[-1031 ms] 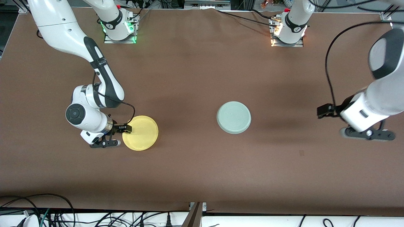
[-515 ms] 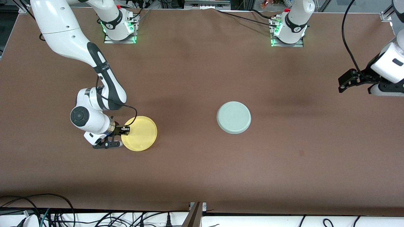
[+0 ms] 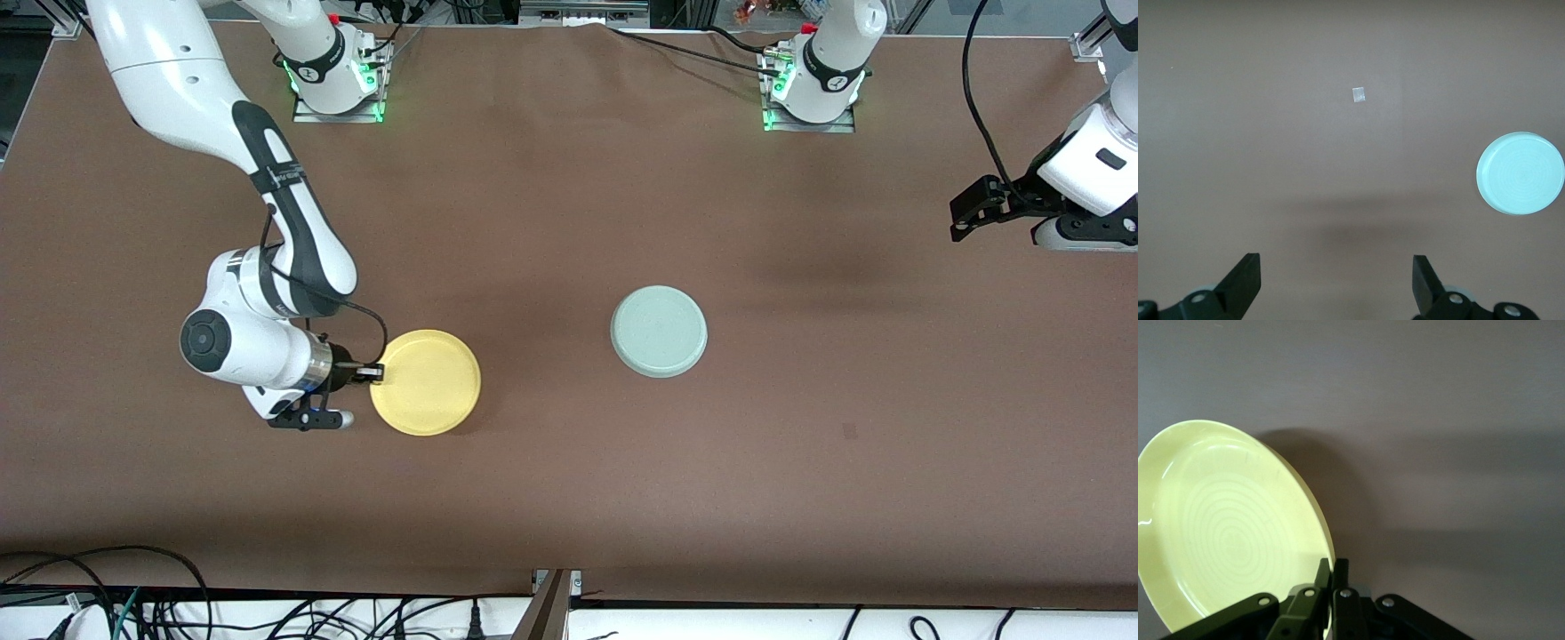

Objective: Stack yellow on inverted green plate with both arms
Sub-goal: 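Carry the yellow plate with the right gripper onto the green plate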

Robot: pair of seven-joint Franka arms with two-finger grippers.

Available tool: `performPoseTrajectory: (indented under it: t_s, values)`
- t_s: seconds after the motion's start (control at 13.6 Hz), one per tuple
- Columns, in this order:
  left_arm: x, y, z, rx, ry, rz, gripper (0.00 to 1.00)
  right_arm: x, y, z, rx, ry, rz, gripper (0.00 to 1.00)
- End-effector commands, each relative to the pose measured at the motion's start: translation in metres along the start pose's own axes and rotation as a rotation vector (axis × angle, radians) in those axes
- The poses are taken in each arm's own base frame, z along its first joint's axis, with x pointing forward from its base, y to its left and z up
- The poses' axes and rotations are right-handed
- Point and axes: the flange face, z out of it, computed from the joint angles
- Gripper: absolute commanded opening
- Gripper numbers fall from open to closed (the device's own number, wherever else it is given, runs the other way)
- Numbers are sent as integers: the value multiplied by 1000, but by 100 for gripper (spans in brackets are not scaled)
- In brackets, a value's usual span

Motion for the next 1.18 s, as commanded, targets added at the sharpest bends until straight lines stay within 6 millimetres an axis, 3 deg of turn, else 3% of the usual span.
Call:
performPoseTrajectory:
  t_s: [0.0,0.15,0.29,0.44,0.66,1.1]
  values:
    - [-6,1,-9,-11,-6,6,100,-16,-84,-8,66,-8,103,0]
    - [-11,-3,-8,-11,-49,-2,100,-40,-149,6,89,-14,167,0]
    - [-12,-2,-11,-11,-47,-1,100,-77,-220,26,121,30,220,0]
    - [-11,1,-11,-10,-47,5,100,-114,-271,50,152,59,249,0]
    - [-11,1,-12,-10,-46,5,100,-153,-312,72,179,76,259,0]
    - [-12,2,-12,-10,-47,7,100,-187,-334,131,190,104,251,0]
